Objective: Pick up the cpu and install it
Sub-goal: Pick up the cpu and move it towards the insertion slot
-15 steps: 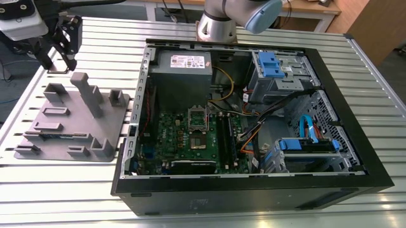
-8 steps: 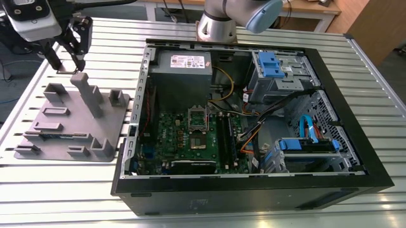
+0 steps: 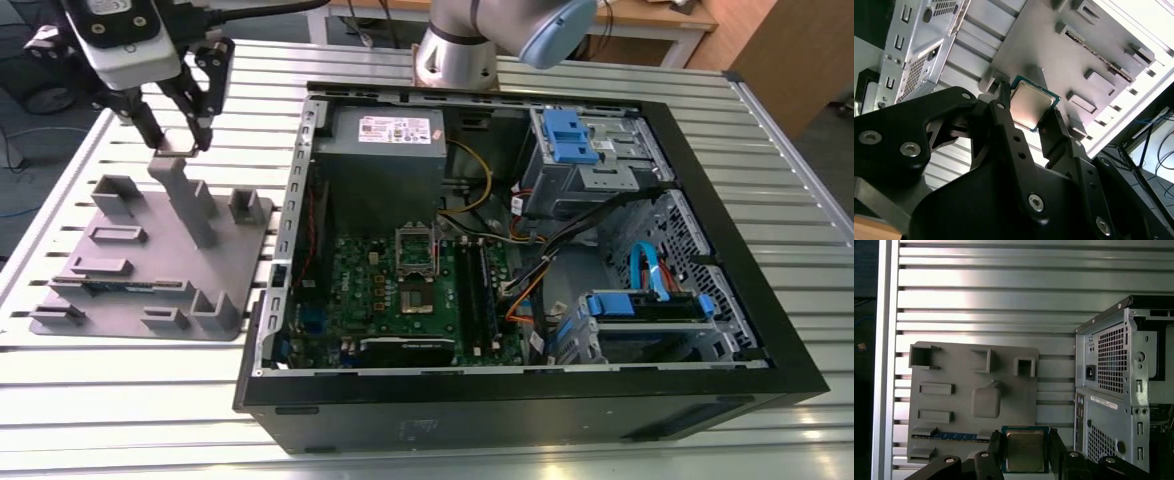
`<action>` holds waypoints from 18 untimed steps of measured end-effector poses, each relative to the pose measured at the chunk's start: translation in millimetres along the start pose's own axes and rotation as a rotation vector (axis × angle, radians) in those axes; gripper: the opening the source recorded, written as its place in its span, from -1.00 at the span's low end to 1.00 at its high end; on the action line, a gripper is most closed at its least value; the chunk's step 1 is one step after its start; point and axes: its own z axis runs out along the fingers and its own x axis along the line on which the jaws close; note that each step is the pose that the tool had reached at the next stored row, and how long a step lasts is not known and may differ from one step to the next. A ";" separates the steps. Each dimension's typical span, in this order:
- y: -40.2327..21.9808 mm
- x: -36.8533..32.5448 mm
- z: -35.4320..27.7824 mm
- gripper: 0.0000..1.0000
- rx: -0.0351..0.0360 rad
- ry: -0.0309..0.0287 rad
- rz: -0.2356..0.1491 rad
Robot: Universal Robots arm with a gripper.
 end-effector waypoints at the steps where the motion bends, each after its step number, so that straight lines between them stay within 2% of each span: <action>1: 0.0 -2.9 0.0 -0.06 0.0000 0.0000 0.000; 10: 0.0 -29.4 0.0 -0.06 0.0000 0.0004 0.000; 18: -0.1 -60.4 0.1 -0.06 0.0000 0.0017 0.000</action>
